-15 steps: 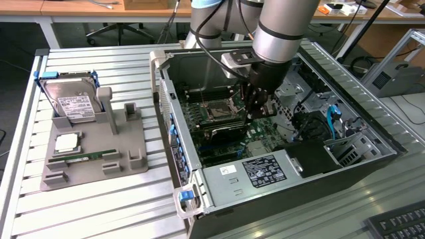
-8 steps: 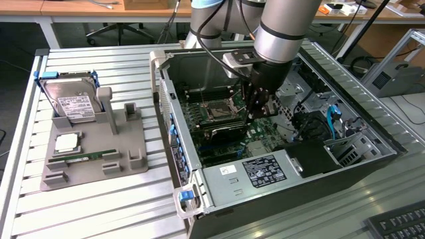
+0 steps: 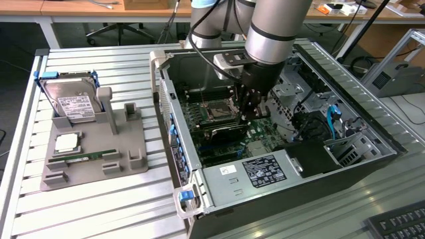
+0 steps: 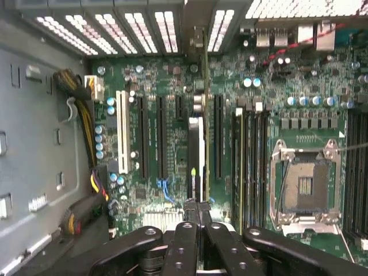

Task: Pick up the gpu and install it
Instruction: 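Press down on the gpu until it lock into place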

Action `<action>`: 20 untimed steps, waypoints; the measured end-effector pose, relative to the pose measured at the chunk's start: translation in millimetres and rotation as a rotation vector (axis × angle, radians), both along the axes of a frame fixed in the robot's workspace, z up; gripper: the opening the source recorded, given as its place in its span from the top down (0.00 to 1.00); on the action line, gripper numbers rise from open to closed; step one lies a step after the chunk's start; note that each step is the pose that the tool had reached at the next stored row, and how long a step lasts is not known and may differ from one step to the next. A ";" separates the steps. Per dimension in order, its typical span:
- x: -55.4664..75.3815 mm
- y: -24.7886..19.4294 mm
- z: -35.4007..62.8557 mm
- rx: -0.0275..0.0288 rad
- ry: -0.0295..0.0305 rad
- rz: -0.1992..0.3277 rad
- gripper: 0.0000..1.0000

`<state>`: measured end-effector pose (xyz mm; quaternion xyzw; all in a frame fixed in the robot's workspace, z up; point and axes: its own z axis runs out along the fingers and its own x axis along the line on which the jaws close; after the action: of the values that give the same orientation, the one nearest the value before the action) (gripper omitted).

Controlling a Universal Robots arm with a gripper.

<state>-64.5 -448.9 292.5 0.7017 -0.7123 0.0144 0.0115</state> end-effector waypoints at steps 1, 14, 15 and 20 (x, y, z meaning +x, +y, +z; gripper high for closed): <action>-4.9 0.0 -0.3 0.0000 0.0000 0.000 0.89; -41.9 2.6 -2.8 -0.0001 0.0000 0.000 0.89; -43.1 2.9 -3.1 0.0000 -0.0001 0.000 0.89; -48.5 5.8 -4.4 -0.0004 0.0000 0.000 0.89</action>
<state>-113.0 -443.1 288.0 0.7016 -0.7123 0.0145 0.0117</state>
